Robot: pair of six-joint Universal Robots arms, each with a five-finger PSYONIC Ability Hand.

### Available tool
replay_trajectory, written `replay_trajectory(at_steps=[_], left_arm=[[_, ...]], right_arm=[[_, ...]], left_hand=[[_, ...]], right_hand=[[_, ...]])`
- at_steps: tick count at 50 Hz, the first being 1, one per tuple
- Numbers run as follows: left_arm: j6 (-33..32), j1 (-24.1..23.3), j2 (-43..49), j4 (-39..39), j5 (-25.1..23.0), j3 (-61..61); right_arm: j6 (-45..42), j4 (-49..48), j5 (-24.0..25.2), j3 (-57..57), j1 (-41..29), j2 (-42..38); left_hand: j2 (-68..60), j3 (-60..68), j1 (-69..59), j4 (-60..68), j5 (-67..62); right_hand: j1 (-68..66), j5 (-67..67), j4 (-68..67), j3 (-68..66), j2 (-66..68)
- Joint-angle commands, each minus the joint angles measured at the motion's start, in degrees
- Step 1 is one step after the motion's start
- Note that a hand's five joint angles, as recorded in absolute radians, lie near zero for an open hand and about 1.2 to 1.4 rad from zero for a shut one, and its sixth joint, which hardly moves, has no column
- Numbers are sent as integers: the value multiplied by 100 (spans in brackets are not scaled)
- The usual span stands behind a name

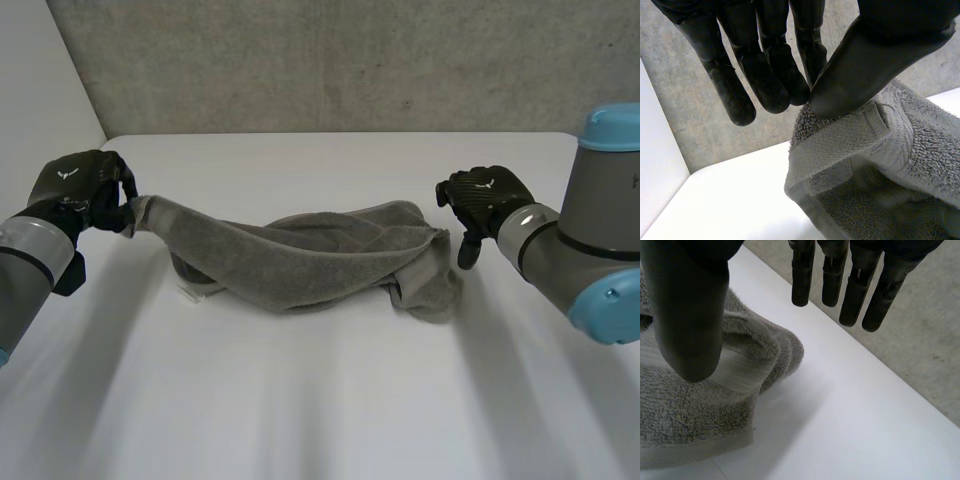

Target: Fold the towel.

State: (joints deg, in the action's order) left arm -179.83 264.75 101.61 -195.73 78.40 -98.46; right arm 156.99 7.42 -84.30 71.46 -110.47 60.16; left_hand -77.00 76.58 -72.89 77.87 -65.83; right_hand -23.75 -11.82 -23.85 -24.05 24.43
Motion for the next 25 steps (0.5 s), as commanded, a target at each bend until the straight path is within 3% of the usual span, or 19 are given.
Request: replay_trajectory(at_steps=[1,8,15,25], left_arm=[[1,-2,-10,0,0,-42],[-8,-2,-18,0,0,-50],[-8,-11,-27,0,0,-50],[-8,16,-27,0,0,-24]], right_arm=[[94,653,633,-526,376,-574],[983,980,915,-967,729,-1006],[1738,1024,1749,-1213,878,-1498],[2011,1024,1803,-1319,878,-1929]], left_hand=[[-300,342,-711,213,-417],[-300,342,-711,213,-417],[-300,342,-711,213,-417],[-300,342,-711,213,-417]], right_hand=[[139,-54,149,169,-207],[-130,-324,-120,-101,63],[-265,-458,-254,-235,197],[-585,-778,-574,-555,517]])
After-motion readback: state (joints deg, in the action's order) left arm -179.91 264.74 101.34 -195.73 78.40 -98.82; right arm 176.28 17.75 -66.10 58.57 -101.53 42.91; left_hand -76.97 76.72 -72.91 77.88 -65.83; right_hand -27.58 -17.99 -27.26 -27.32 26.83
